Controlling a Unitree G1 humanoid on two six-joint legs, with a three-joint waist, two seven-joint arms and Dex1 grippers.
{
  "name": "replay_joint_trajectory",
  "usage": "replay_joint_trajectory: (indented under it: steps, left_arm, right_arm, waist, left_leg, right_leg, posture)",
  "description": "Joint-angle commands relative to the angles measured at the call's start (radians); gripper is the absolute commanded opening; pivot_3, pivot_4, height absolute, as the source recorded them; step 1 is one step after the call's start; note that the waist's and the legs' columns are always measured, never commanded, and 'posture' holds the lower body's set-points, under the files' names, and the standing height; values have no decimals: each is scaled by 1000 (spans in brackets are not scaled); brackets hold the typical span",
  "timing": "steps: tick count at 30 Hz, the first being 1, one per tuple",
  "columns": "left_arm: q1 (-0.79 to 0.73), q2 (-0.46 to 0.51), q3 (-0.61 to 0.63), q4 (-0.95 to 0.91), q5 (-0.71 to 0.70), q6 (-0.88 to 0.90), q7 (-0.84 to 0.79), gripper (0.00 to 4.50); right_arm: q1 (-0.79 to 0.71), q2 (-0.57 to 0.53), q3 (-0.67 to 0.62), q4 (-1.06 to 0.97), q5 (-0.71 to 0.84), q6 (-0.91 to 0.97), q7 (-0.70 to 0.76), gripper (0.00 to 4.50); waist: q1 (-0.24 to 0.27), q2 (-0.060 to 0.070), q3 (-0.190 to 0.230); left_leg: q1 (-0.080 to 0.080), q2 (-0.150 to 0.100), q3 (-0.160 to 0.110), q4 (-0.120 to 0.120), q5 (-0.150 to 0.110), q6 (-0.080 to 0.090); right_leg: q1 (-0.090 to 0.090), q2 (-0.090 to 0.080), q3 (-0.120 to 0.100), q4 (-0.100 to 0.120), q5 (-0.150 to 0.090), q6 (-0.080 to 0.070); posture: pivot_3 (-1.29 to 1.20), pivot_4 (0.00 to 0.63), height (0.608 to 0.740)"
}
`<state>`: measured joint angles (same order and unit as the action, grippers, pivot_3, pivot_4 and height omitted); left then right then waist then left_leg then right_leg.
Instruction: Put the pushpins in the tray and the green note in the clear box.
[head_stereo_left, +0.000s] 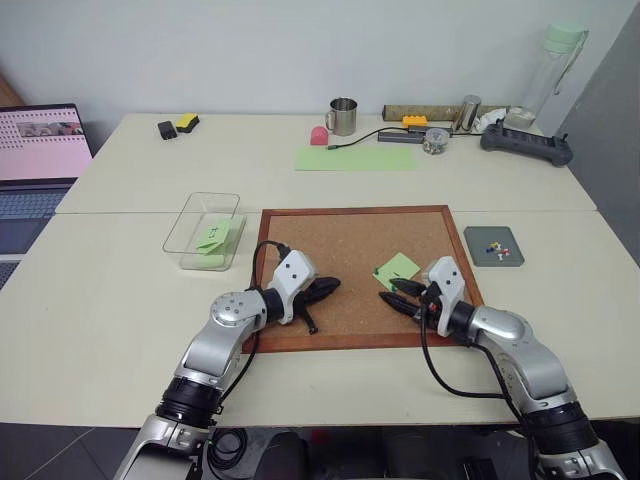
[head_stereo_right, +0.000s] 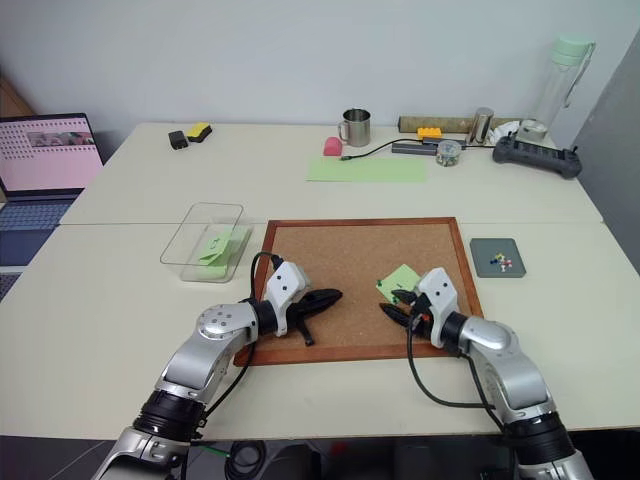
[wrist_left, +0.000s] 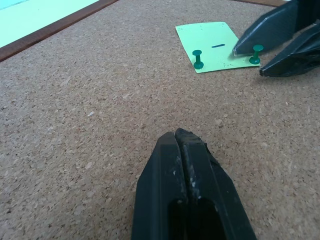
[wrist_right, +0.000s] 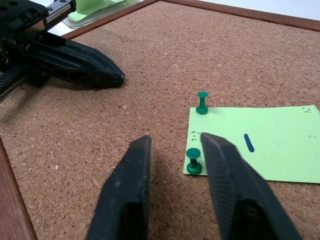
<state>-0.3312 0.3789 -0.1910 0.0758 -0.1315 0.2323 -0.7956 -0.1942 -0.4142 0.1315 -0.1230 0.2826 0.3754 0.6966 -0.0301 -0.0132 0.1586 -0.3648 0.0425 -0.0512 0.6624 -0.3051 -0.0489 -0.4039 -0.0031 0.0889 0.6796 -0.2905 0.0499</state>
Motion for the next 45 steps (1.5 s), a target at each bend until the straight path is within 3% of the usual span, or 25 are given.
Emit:
replay_joint_trajectory:
  steps: [1, 5, 11, 18, 28, 36, 45]
  left_arm:
    - [19, 8, -20, 20, 20, 10, -2, 0]
    - [16, 7, -20, 22, 20, 10, -2, 0]
    - [11, 8, -20, 28, 21, 10, -3, 0]
    - [13, 10, -22, 28, 20, 13, -8, 0]
    - [12, 10, -25, 33, 21, 13, -9, 0]
    - [17, 7, -24, 28, 20, 14, -5, 0]
    - [13, 5, -20, 29, 21, 16, 1, 0]
  right_arm:
    - [-5, 4, -12, -15, -3, -31, 3, 678]
    - [-9, 5, -17, -10, -6, -36, 2, 15]
    - [-19, 4, -41, -8, 4, -44, 7, 15]
    - [-23, 20, -94, -125, 148, 35, 39, 15]
    - [-32, 26, -168, -123, 178, 45, -22, 15]
    - [-142, -26, -334, 119, 66, 29, -252, 15]
    - [-262, -91, -393, 406, 1, -15, -311, 15]
  waist:
    - [0, 0, 0]
    - [0, 0, 0]
    - [0, 0, 0]
    - [0, 0, 0]
    - [0, 0, 0]
    - [1, 0, 0]
    - [0, 0, 0]
  left_leg:
    - [0, 0, 0, 0, 0, 0]
    - [0, 0, 0, 0, 0, 0]
    - [0, 0, 0, 0, 0, 0]
    - [0, 0, 0, 0, 0, 0]
    - [0, 0, 0, 0, 0, 0]
    - [0, -1, 0, 0, 0, 0]
    - [0, -1, 1, 0, 0, 0]
  right_leg:
    - [0, 0, 0, 0, 0, 0]
    - [0, 0, 0, 0, 0, 0]
    - [0, 0, 0, 0, 0, 0]
    - [0, 0, 0, 0, 0, 0]
    - [0, 0, 0, 0, 0, 0]
    - [0, -1, 0, 0, 0, 0]
    - [0, 0, 1, 0, 0, 0]
  posture:
    - [0, 150, 740]
    - [0, 150, 740]
    - [0, 150, 740]
    - [0, 150, 740]
    - [0, 150, 740]
    - [0, 150, 740]
    - [0, 150, 740]
